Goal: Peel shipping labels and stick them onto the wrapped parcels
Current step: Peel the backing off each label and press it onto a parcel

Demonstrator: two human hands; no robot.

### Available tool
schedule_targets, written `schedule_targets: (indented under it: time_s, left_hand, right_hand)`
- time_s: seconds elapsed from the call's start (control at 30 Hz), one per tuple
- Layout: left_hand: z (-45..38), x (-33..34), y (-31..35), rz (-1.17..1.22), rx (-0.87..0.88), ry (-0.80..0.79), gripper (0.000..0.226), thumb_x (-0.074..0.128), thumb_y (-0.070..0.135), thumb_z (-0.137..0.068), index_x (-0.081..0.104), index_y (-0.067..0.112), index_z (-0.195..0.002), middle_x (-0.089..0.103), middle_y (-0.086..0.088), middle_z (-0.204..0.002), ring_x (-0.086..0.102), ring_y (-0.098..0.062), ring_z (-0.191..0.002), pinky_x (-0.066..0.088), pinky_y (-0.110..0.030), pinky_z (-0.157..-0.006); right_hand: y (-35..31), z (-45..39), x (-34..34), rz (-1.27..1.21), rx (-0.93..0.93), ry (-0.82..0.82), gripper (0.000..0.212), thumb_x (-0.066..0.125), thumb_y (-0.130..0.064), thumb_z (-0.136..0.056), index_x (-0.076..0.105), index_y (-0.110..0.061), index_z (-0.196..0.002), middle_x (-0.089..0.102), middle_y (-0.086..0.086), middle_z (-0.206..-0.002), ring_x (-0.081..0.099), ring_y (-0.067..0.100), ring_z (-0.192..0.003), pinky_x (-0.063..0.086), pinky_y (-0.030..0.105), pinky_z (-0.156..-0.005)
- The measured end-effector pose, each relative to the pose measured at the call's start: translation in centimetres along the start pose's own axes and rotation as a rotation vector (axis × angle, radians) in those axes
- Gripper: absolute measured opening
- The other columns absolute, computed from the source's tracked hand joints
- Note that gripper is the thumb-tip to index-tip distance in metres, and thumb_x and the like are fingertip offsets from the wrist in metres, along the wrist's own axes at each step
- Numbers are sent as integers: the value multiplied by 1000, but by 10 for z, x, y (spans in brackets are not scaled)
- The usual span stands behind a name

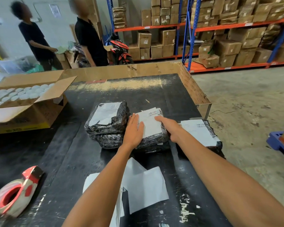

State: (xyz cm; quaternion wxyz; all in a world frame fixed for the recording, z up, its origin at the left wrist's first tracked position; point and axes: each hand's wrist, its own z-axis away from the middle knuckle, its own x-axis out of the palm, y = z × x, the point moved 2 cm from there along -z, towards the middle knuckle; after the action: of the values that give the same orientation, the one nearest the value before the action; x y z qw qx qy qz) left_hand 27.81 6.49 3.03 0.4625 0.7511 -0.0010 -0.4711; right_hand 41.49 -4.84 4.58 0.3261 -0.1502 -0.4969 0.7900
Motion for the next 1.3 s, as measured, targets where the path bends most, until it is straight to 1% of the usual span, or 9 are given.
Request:
schedule_targets:
  time_s: [0.1, 0.27, 0.4, 0.6, 0.8, 1.0, 1.1, 1.2, 1.3]
  left_hand:
    - [-2, -1, -2, 12, -5, -2, 59, 30, 39, -108, 19, 13, -160, 10, 1, -169, 5, -13, -155, 4, -25, -119]
    - [-4, -1, 3, 6, 7, -24, 56, 31, 35, -109, 22, 13, -160, 11, -1, -169, 6, -15, -156, 7, -29, -123]
    - [-4, -2, 6, -2, 17, -30, 56, 32, 34, -109, 22, 12, -159, 12, -2, -169, 6, -16, -156, 8, -32, -124]
    - [-1, -7, 4, 184, -38, 4, 53, 39, 32, -108, 31, 15, -157, 18, 2, -168, 11, -13, -155, 12, -28, -121]
    - [2, -5, 2, 249, -27, 23, 50, 40, 31, -108, 34, 18, -157, 21, 5, -167, 14, -10, -153, 15, -24, -117]
    - [3, -6, 6, 344, 2, 71, 51, 48, 29, -105, 37, 25, -155, 19, 8, -167, 17, -11, -152, 21, -31, -117]
    - [5, -5, 12, 754, -214, 26, 48, 48, 37, -105, 41, 32, -152, 38, 5, -160, 39, -21, -145, 34, -42, -117]
    - [7, 5, 8, 1204, -336, -27, 47, 37, 45, -107, 43, 29, -151, 57, 6, -141, 54, -25, -132, 40, -47, -113]
    - [13, 18, 3, 1154, -372, 2, 46, 31, 33, -110, 42, 16, -151, 54, -7, -147, 54, -22, -129, 38, -37, -116]
  right_hand:
    - [4, 2, -3, 28, -30, -32, 85, 82, -48, -76, 49, -15, -147, 62, 6, -142, 61, 28, -127, 48, 49, -110]
    - [11, 14, -15, 1, -72, -131, 37, 83, -22, -85, 64, -19, -117, 78, 3, -113, 74, 23, -104, 61, 44, -88]
    - [19, 17, -12, -115, -97, -75, 39, 78, -11, -87, 64, -14, -123, 76, 8, -116, 73, 26, -106, 61, 43, -85]
    - [22, 17, 1, -251, -75, 55, 55, 76, -21, -74, 61, -27, -126, 71, 7, -118, 68, 28, -99, 58, 35, -54]
    - [34, 17, 5, -317, -196, 71, 71, 77, -22, -72, 53, -29, -139, 68, 3, -127, 66, 28, -114, 60, 51, -89]
    - [38, 20, -5, -454, -195, 20, 41, 65, -11, -91, 62, -22, -131, 74, 8, -121, 72, 27, -105, 61, 39, -72]
    - [37, 18, -11, -497, -116, 59, 31, 61, -16, -95, 64, -15, -125, 73, 11, -120, 68, 31, -110, 61, 46, -83]
    - [37, 20, -14, -604, -45, 74, 15, 61, -20, -95, 67, -13, -107, 76, 12, -101, 70, 30, -93, 62, 44, -69]
    - [35, 20, -15, -770, -45, 76, 16, 59, -23, -94, 62, -12, -104, 68, 16, -104, 65, 31, -95, 60, 47, -80]
